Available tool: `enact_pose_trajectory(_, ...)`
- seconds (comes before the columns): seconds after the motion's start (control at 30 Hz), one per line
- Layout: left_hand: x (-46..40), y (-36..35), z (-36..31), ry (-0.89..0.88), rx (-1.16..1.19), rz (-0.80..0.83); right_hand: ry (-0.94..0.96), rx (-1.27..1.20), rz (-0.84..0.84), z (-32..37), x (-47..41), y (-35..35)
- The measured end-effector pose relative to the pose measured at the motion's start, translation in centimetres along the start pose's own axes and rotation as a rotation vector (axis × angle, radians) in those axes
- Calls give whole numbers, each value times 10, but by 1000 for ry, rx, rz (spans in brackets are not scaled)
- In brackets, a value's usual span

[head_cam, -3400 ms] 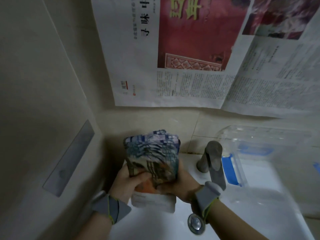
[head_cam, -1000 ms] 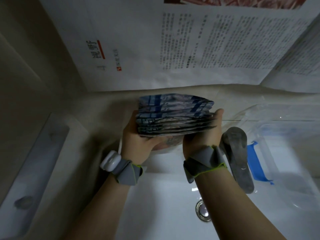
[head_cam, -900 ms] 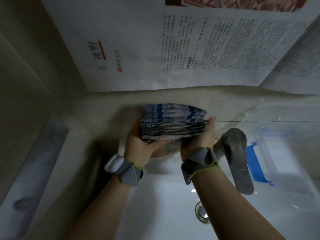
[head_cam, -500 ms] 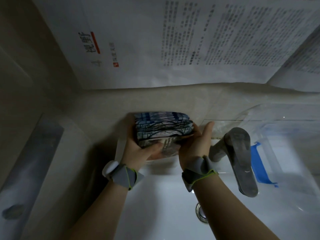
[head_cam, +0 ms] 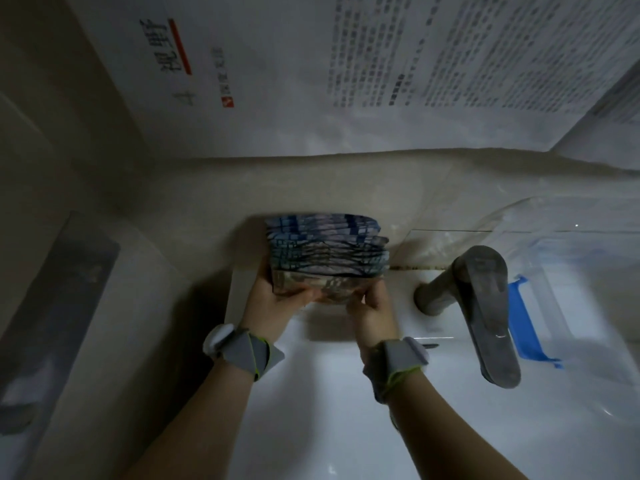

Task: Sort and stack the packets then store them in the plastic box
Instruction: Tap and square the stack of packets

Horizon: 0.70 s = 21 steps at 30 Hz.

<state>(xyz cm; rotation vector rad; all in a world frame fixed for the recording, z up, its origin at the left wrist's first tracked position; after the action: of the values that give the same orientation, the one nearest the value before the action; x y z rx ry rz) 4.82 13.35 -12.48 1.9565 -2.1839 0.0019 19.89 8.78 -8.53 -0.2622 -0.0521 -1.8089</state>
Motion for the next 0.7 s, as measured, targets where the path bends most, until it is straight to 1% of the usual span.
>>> enact_pose_trajectory(0.1,0,-1,-4,-6,15,-35,20,160,-137,12,-16,-5)
enact_pose_trajectory(0.17,5,0,-11,8,13,-65,26,180,-175,21,-21,-7)
enact_pose_trajectory(0.27,6,5,-2,22,17,-66,73,90,-131,37,-14,-14)
enact_pose_trajectory(0.3,5,6,-1,27,-4,-52,111,54,-128,43,-10,-12)
enact_pose_trajectory(0.37,3,7,-3,40,29,-16,197,4,-111,51,-4,-9)
enact_pose_trajectory(0.4,5,5,-12,11,40,-7,223,-11,-95,54,-2,-7)
enact_pose_trajectory(0.47,7,3,-31,-52,99,-12,187,-83,-53,48,-2,-1)
enact_pose_trajectory(0.53,10,4,-41,-107,211,-82,132,-168,17,42,-4,-2)
enact_pose_trajectory(0.6,13,5,-46,-131,285,-123,128,-170,23,40,-7,-3)
enact_pose_trajectory(0.7,16,3,-50,-130,240,-170,130,-175,6,42,-8,-7)
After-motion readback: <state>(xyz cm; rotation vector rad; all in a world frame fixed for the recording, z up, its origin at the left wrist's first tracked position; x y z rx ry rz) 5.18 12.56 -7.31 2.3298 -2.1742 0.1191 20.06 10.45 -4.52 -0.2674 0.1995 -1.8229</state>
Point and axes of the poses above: each hand's wrist, its own x-axis away from the middle knuckle, its own y-axis out of the back of the hand, z = x × y, the point moved 6 cm from there along -x, towards the middle knuckle, and after that the axes turned 2 degrees about -x, right-handed, at the moved point
